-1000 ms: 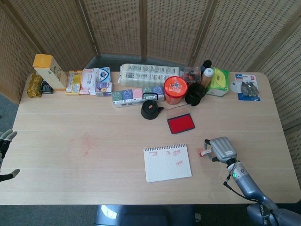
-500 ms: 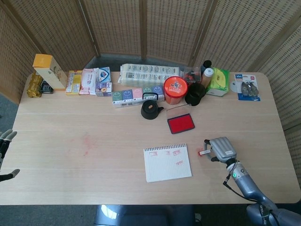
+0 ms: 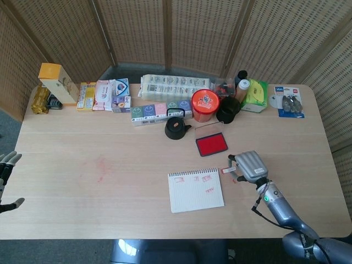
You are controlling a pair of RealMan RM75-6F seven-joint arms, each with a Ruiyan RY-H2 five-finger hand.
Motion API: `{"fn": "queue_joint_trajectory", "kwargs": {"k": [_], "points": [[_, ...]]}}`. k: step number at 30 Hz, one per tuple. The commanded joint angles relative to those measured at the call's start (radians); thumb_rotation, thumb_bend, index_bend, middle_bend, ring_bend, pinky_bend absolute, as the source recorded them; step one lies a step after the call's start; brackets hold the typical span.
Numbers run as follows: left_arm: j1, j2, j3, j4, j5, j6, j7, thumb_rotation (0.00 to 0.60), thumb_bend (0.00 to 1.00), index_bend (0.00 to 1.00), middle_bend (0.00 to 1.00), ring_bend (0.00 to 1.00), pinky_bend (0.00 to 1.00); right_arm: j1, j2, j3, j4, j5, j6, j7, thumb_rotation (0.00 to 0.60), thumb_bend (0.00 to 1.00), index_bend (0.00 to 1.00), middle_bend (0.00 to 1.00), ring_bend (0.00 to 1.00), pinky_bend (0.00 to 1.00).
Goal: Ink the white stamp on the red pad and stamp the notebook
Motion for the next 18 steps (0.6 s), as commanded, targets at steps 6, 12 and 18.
{"fn": "queue_joint_trajectory", "kwargs": {"k": [6,12,18], "points": [[-0.005,0.002,0.003,0.008,0.005,-0.01,-0.014,0.6,0.0,0.0,0.0,0.0,0.0,0.17,-0.048,0.128,-0.049,0.305,-0.076,-0.262,0.6,0.43,0.61,1.0,1.0,1.0],[-0.011,0.004,0.003,0.015,-0.003,-0.027,-0.029,0.6,0.0,0.0,0.0,0.0,0.0,0.269,-0.151,0.147,0.055,0.482,-0.072,-0.379,0.6,0.44,0.62,1.0,1.0,1.0],[-0.013,0.007,0.001,0.018,-0.011,-0.031,-0.043,0.6,0.0,0.0,0.0,0.0,0.0,0.343,-0.245,0.15,0.198,0.624,-0.094,-0.429,0.6,0.44,0.62,1.0,1.0,1.0]]}}
